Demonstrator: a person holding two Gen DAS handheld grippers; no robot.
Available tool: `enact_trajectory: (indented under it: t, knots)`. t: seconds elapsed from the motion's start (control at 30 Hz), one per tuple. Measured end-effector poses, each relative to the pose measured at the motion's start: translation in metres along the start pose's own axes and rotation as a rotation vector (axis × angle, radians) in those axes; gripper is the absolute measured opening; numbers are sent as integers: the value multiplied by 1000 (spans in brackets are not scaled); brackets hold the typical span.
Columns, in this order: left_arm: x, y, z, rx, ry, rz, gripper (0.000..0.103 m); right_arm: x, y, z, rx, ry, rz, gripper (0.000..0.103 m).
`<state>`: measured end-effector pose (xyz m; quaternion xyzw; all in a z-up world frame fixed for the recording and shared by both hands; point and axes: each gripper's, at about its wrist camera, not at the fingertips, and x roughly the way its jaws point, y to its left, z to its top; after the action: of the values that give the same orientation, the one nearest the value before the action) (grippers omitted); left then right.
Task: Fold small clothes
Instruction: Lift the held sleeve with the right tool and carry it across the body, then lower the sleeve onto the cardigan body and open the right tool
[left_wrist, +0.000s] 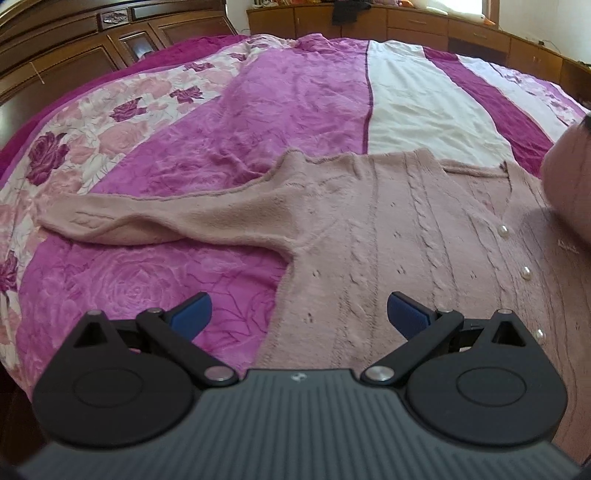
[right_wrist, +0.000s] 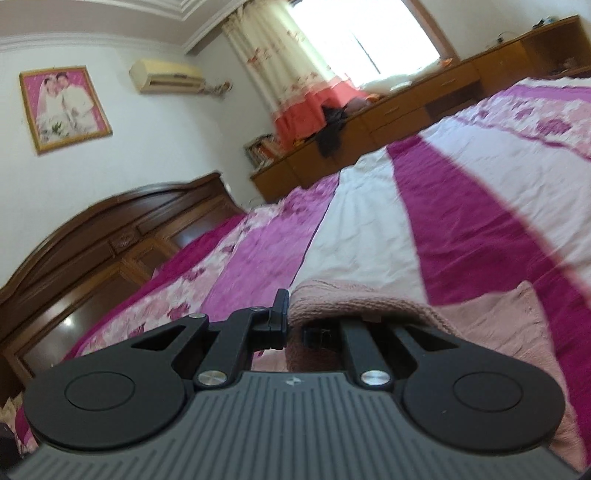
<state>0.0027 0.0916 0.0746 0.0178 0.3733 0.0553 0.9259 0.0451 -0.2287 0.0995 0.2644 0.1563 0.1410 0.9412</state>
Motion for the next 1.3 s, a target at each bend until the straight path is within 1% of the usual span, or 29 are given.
enact_trajectory:
  t: [0.07,0.27,0.4,0.53,0.6,0.67,0.7,0.73,0.8,0.83,0.93,1.07,1.17,1.3]
  knots:
    - [-1,4,2,-6,-10,-2,103,19,7,-14,1,40,0,9]
    - [1,10,4,-17,-16,-8,103,69,6,-57,-2,164,-12,9]
    - [4,12,1,-16,-6,-15,103,93,5,-86,-4,251,-31,10]
    - [8,15,-2,-15,0,-29,103,107,0,-112,25,311,-56,12]
    - [10,14,-3,-17,10,-35,103,108,-2,-118,29,312,-64,17]
    - [12,14,-4,-20,17,-39,103,107,0,-120,40,307,-58,25]
    - [13,13,-4,-21,18,-42,103,104,1,-119,50,309,-50,34]
    - [13,12,-4,-20,18,-44,103,103,2,-119,60,313,-39,40]
    - [14,11,-4,-18,18,-47,103,97,6,-117,79,319,-17,60]
    - [15,10,-4,-16,20,-48,103,92,7,-116,89,320,-6,66]
    - [17,7,-5,-14,27,-52,103,80,10,-114,114,321,6,70]
    - [16,3,-6,-5,25,-56,103,63,9,-111,157,333,-4,71]
    - [16,1,-6,-4,28,-62,103,50,7,-111,206,356,11,73]
    - [16,-3,-6,2,31,-69,103,33,11,-109,189,381,13,74]
